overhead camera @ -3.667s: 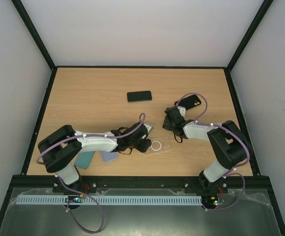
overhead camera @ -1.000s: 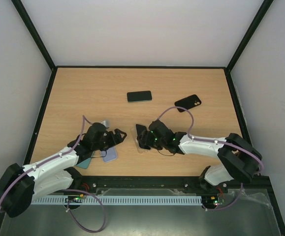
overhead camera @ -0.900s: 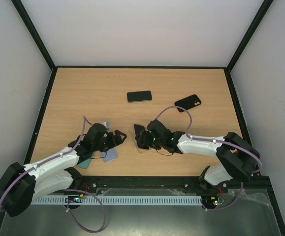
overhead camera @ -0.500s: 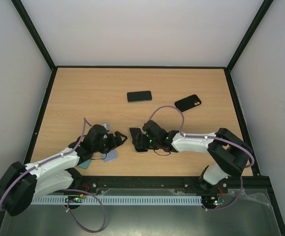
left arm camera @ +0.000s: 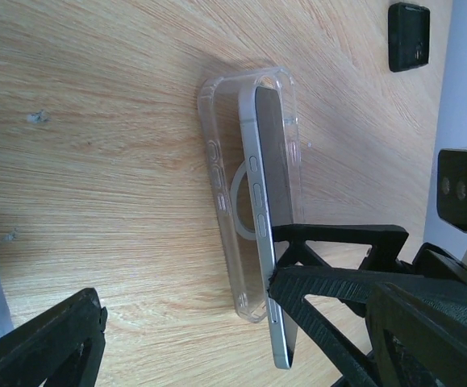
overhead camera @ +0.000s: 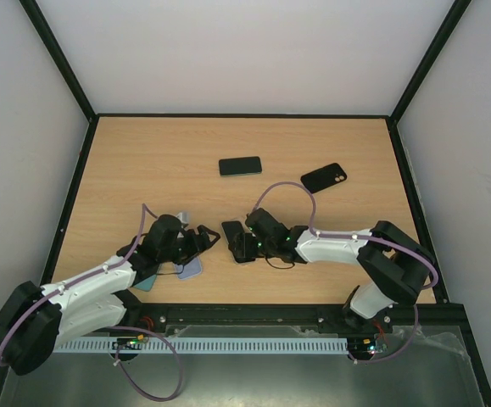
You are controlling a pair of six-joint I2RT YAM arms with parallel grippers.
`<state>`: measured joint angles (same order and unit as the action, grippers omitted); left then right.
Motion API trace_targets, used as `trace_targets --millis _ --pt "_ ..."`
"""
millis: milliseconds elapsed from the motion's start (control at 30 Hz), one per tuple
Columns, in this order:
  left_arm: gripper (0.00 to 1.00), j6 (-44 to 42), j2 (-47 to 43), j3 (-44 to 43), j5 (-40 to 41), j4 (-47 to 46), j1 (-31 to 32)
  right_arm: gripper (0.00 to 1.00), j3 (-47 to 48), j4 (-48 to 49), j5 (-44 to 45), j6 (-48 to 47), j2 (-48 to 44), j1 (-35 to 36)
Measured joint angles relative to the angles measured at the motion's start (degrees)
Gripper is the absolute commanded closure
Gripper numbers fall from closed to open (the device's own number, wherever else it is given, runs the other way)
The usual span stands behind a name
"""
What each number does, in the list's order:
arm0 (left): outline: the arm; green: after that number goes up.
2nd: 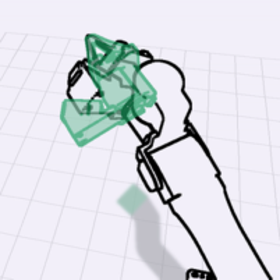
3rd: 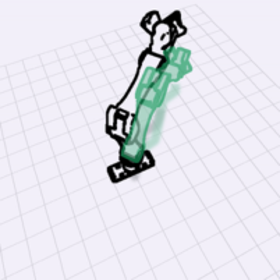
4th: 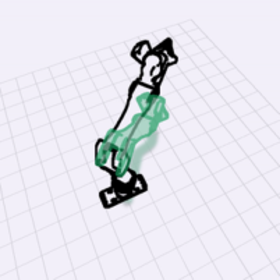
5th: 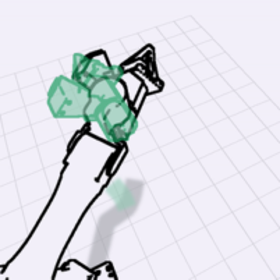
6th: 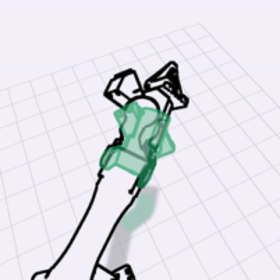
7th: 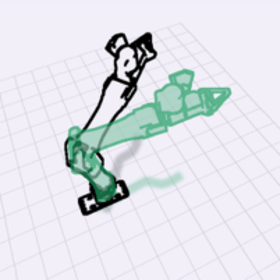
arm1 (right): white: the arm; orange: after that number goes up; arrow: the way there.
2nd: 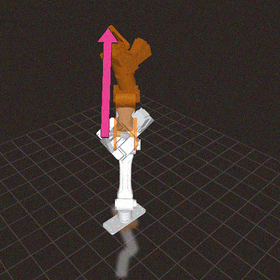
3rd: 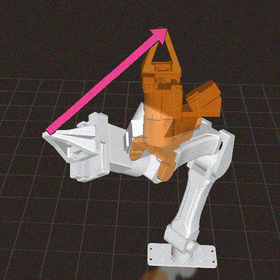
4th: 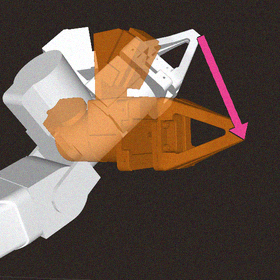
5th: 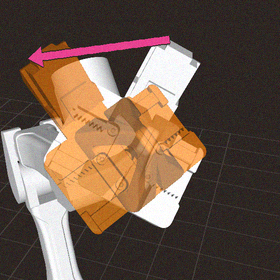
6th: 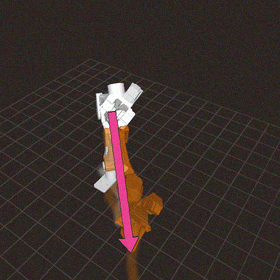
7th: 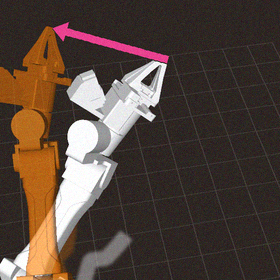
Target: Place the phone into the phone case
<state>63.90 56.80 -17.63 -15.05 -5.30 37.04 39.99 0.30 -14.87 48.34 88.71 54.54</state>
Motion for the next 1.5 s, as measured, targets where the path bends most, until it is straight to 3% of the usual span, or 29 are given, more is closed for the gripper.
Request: trace_targets --millis 467,900,1267,1500 --pt "0.13 0.8 2.0 0.0 0.0 -0.2 0.0 0.14 -0.1 -1.6 4.0 -5.4 -0.3 0.2" --pt "0.18 -0.1 2.0 -0.1 0.4 2.2 0.0 0.19 -0.6 -3.7 7.5 -5.9 -7.5 -0.2" --pt "0.27 -0.3 3.2 -0.4 0.2 1.8 1.4 0.33 -5.6 -2.3 3.8 -5.9 -6.0 -3.9" --pt "0.33 0.2 5.6 -0.5 0.5 1.1 3.7 0.61 -8.6 1.9 -0.2 -3.9 -6.2 -3.9"
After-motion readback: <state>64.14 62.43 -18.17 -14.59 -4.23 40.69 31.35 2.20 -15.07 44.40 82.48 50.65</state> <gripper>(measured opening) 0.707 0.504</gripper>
